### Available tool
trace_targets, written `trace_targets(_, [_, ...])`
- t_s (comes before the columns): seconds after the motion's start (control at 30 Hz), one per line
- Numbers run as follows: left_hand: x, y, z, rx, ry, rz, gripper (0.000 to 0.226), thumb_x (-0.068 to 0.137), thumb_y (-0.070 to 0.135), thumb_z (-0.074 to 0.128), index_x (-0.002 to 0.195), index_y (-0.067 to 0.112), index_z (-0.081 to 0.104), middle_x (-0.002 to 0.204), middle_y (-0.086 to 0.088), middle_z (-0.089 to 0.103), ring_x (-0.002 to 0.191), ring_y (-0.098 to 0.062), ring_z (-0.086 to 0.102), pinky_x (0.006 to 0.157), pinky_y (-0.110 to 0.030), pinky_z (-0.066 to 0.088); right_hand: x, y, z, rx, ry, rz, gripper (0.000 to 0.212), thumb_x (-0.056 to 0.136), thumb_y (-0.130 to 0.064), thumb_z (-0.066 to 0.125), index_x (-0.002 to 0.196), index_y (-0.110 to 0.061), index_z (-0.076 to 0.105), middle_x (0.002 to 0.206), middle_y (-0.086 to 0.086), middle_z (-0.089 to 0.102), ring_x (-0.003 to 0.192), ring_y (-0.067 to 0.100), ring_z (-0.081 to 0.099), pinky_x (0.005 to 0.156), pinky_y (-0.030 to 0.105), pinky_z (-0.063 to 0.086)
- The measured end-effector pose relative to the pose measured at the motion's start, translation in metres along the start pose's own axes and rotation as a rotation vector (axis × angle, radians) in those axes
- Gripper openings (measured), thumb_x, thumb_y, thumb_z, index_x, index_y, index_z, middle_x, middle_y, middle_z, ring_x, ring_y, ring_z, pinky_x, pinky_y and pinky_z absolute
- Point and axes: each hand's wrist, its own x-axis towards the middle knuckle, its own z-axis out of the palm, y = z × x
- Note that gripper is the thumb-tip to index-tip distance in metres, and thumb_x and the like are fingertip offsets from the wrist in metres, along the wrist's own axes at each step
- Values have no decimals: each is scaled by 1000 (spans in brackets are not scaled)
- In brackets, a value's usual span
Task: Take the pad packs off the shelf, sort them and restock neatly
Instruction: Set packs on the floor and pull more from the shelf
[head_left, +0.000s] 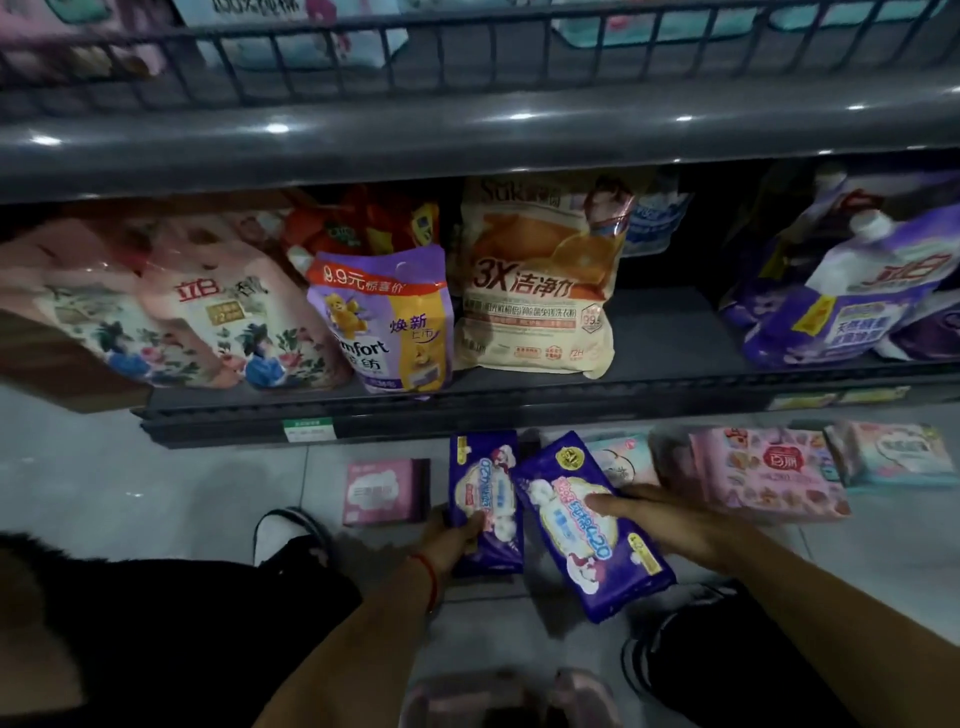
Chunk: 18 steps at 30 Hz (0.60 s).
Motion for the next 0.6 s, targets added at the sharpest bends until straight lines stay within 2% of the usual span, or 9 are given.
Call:
trace_targets(0.03, [3, -4, 0, 30, 19, 14, 22, 95, 9, 68, 113, 4, 57, 78, -12, 66, 59, -11, 59, 49, -20, 50, 5, 0, 8, 63, -2, -18, 40, 92, -39, 72, 123, -14, 67, 110, 8, 78, 101, 30, 75, 99, 49, 57])
trace_targets(0.1, [5, -15, 1, 62, 33, 9, 27, 93, 6, 70, 114, -6, 59, 84, -24, 69, 58, -14, 59, 52, -23, 51, 16, -3, 27, 151, -11, -79, 40, 93, -38, 72, 126, -18, 66, 114, 7, 77, 105, 29, 74, 103, 50, 54])
trace_targets(0.2, [-3, -23, 2, 46, 41, -22, 40, 77, 3, 79, 111, -8, 62, 93, -21, 71, 61, -14, 65, 47, -21, 52, 38, -2, 67, 184, 19, -138, 48, 89, -47, 75, 131, -26, 63, 120, 2, 75, 106, 22, 74, 101, 45, 55])
trace_targets(0.27, [-8, -25, 1, 23, 0, -43, 50, 65, 6, 73, 112, -11, 64, 89, -20, 75, 54, -8, 67, 50, -24, 54, 52, 4, 89, 191, 45, -122, 55, 85, -56, 76, 133, -34, 59, 120, -2, 75, 103, 19, 75, 96, 43, 59])
trace_targets(0.33, [-14, -22, -6, -51, -47, -85, 28, 80, 0, 68, 108, -5, 66, 73, -11, 75, 51, -11, 66, 49, -24, 52, 64, 11, 100, 262, 58, -88, 60, 84, -61, 74, 135, -36, 55, 119, -2, 75, 101, 21, 76, 94, 45, 60])
trace_targets(0.37, [-14, -21, -11, -139, -65, -131, 21, 90, 2, 61, 110, -1, 68, 72, -9, 74, 55, -15, 67, 49, -25, 53, 69, 14, 102, 300, 67, -50, 63, 83, -64, 73, 136, -37, 53, 118, -1, 76, 100, 22, 76, 94, 48, 59])
trace_targets(0.43, [-10, -19, -20, -320, -63, -220, 31, 95, 27, 58, 117, 6, 68, 91, -13, 76, 75, -27, 72, 62, -34, 59, 74, 16, 103, 282, 65, -38, 68, 82, -71, 69, 139, -39, 48, 117, -1, 76, 98, 23, 77, 94, 51, 59])
trace_targets(0.53, [-3, -5, -16, -392, -88, -261, 71, 78, 73, 66, 121, 16, 71, 117, -19, 72, 107, -40, 70, 93, -58, 55, 77, 12, 104, 247, 50, -28, 70, 83, -74, 65, 141, -41, 46, 118, -1, 75, 97, 22, 77, 92, 51, 60])
trace_targets(0.6, [-8, 5, -7, -395, -156, -236, 75, 81, 77, 59, 122, 15, 71, 121, -19, 71, 109, -38, 69, 97, -55, 53, 77, 6, 107, 243, 53, -26, 63, 86, -69, 65, 139, -37, 50, 114, 0, 76, 94, 21, 77, 90, 49, 61])
